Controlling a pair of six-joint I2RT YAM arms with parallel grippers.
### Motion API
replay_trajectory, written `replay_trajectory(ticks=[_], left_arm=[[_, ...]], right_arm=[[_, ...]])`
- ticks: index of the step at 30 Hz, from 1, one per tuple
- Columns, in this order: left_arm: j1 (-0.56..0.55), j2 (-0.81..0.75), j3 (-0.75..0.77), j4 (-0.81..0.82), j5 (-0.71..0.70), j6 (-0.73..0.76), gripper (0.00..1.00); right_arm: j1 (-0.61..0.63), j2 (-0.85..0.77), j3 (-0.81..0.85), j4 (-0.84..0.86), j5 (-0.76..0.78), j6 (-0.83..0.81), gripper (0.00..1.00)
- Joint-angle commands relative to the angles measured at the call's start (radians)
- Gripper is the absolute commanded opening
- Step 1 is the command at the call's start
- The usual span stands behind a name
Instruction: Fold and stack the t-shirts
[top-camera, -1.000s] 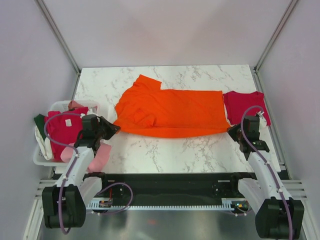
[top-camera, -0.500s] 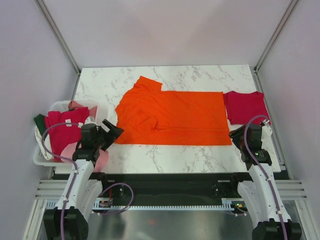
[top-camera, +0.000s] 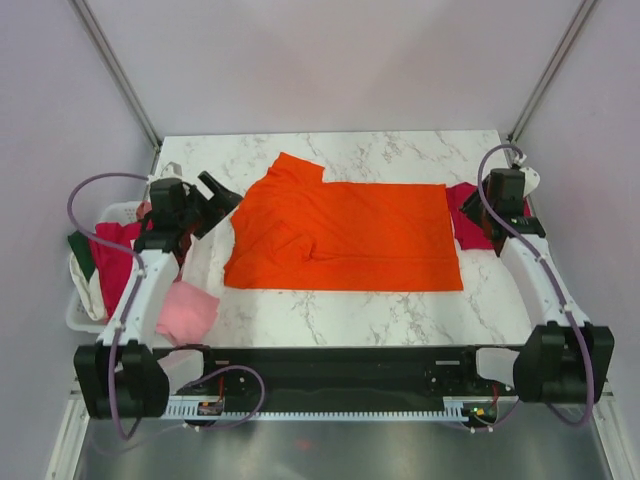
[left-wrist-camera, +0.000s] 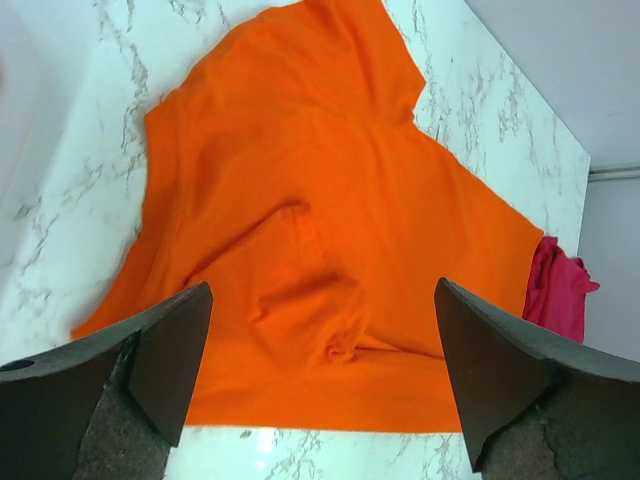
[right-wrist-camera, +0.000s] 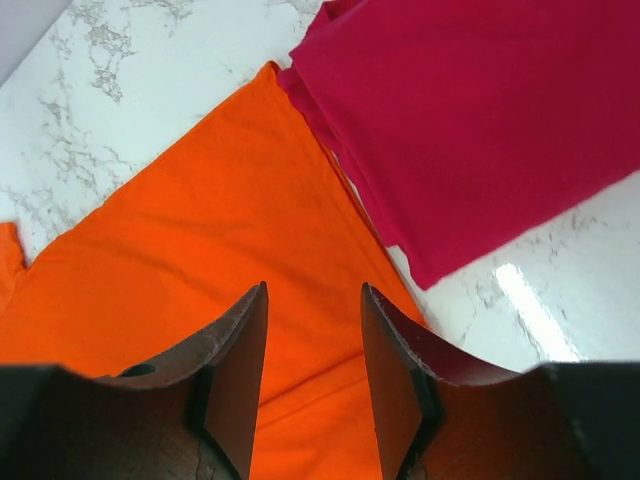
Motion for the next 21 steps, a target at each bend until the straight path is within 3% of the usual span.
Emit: replay_trajectory(ticks=[1,5,10,14,18,21], left_arm=[[-0.010,0.190,0.100,0.110,0.045,0.048,1.00],[-0.010,0.423,0.236,0.271,0.132,0.074,1.00],[-0.008,0.618,0.364,0.324,0.109,0.028,1.00],[-0.008,0.819,0.549,0.341,0.170,0.022,1.00],[-0.010,0.922,0.647,0.324,0.145,-0.007,1.00],[-0.010,0.959,0.641,0.445,0.116,-0.065,1.00]], right_arm=[[0.009,0.143,0.114,0.079,-0.003,-0.077,0.50],[0.015,0.318,0.223,0.101,-0.005,-0.098,0.47],[0.026,0.574,0.407,0.098,-0.022,-0.101,0.41],[0.035,0.737,0.539,0.089,-0.017,-0.103,0.41],[0.037,0.852,0.645,0.081,-0.005,-0.103,0.41],[0.037,0.900,0.693,0.096,0.000,-0.098,0.41]])
